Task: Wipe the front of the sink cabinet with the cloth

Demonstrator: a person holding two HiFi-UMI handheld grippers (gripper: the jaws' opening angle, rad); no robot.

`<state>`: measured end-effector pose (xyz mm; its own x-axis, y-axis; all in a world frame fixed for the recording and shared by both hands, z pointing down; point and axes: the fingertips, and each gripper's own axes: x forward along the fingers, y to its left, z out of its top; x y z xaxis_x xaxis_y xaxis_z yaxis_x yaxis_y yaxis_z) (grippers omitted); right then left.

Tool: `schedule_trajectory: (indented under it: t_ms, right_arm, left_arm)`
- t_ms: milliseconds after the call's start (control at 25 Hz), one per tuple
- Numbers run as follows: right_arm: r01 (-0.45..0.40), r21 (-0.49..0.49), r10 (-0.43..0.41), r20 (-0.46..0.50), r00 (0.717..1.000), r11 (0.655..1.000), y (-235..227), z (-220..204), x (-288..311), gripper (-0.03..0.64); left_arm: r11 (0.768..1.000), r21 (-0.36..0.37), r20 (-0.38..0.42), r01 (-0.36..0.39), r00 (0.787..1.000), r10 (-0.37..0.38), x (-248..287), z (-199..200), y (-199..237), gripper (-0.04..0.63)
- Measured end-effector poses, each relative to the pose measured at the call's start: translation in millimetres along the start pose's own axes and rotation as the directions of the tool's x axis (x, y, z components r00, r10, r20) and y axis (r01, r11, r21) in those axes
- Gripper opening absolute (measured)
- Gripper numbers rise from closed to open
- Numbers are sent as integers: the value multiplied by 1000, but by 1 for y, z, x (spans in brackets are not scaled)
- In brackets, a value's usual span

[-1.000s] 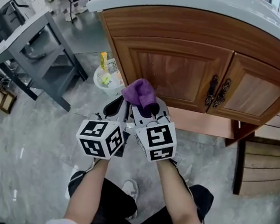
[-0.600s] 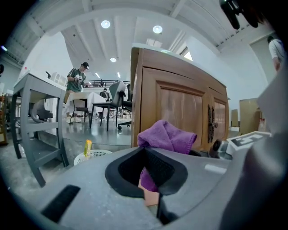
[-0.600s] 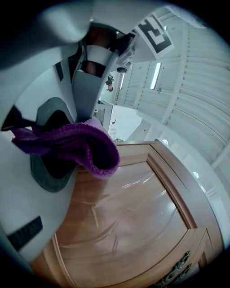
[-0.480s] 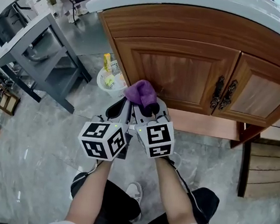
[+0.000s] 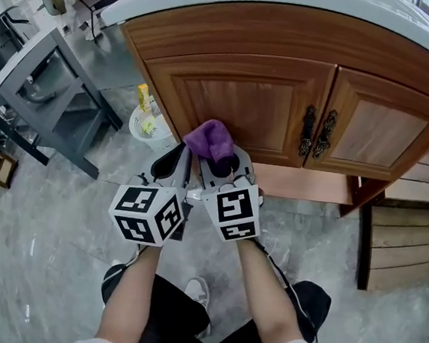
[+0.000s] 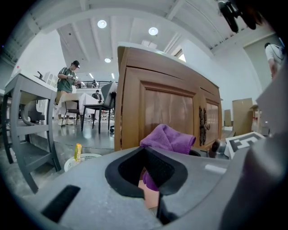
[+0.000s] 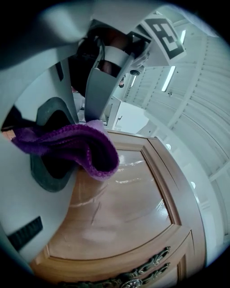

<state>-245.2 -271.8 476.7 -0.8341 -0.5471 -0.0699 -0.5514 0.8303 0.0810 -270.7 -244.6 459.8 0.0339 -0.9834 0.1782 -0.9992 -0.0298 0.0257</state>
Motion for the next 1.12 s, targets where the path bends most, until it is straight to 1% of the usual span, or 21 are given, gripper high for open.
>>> schedule_trajectory:
  t_ms: [320, 440, 600, 840, 1120]
  right_arm:
    - [41, -36, -42, -9, 999, 998, -23, -3, -22, 87]
    - [67, -39, -68, -19, 997, 997, -36, -6, -34, 87]
    - [104, -46, -105, -29, 994, 994, -53, -6, -51, 87]
    - [156, -66, -158, -32, 987, 986, -75, -2, -75, 87]
    - [209, -54, -211, -24, 977, 976, -99, 2, -103, 87]
  left_arm:
    - [998, 32, -6, 63, 998, -63, 11, 4, -28, 6]
    - [996, 27, -7, 90, 996, -90, 16, 4, -39, 6]
    - [992, 42, -5, 122, 993, -122, 20, 6, -56, 6]
    - [983, 42, 3, 179, 984, -179, 27, 10, -87, 6]
    - [969, 45, -13, 242, 970, -242, 34, 9, -121, 6]
